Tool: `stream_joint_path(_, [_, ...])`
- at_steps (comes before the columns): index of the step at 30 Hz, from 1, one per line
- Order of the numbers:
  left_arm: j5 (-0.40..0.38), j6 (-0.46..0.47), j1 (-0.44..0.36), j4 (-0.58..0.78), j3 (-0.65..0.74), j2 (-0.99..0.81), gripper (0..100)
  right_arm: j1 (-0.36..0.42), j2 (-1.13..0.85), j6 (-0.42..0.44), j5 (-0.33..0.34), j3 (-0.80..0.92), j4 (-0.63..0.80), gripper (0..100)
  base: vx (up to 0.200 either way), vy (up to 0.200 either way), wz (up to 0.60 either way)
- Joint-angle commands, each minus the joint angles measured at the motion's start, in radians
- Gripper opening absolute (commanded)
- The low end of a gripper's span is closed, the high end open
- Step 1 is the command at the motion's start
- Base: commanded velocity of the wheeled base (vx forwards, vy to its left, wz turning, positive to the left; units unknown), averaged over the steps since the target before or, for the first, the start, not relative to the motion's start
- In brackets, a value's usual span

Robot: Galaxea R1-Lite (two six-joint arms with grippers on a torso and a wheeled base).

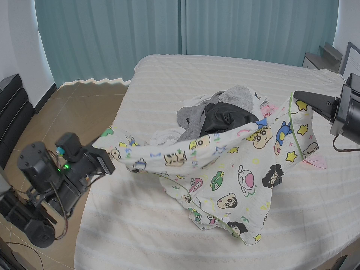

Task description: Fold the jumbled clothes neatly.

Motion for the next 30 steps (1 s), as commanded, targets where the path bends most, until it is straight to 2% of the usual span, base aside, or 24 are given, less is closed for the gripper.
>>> stream_joint_path(1, [0.001, 0.02, 0.075, 0.102, -0.082, -0.266, 0, -0.1, -0.044, -0.014, -0.002, 0.015, -0.006, 0, 0.0, 0.0, 0.0])
stream_joint_path(7, [-0.001, 0.02, 0.117, 0.425, -0.265, -0.444, 0, -0.111, -0.105, -0.071, 0.015, 0.001, -0.006, 0, 0.0, 0.0, 0.0])
stream_joint_path(8, [-0.001, 0.02, 0.118, 0.435, -0.27, -0.448, 0, -0.111, -0.106, -0.072, 0.015, -0.001, -0.006, 0, 0.0, 0.0, 0.0])
stream_joint_path(11, [-0.001, 0.02, 0.118, 0.653, -0.369, -0.546, 0, -0.111, -0.14, -0.115, 0.015, -0.031, -0.006, 0, 0.0, 0.0, 0.0])
stream_joint_path(16, [0.001, 0.02, 0.118, 0.807, -0.463, -0.641, 0, -0.11, -0.18, -0.118, 0.029, -0.077, -0.006, 0, 0.0, 0.0, 0.0])
stream_joint_path(20, [-0.002, 0.021, 0.118, 0.84, -0.466, -0.7, 0, -0.099, -0.206, -0.118, 0.052, -0.102, -0.007, 0, 0.0, 0.0, 0.0])
stream_joint_path(24, [-0.008, 0.021, 0.113, 0.843, -0.421, -0.756, 0, -0.099, -0.237, -0.115, 0.118, -0.08, -0.004, 0, 0.0, 0.0, 0.0])
stream_joint_path(30, [-0.01, 0.021, 0.112, 0.844, -0.405, -0.776, 0, -0.097, -0.238, -0.106, 0.135, -0.054, -0.004, 0, 0.0, 0.0, 0.0])
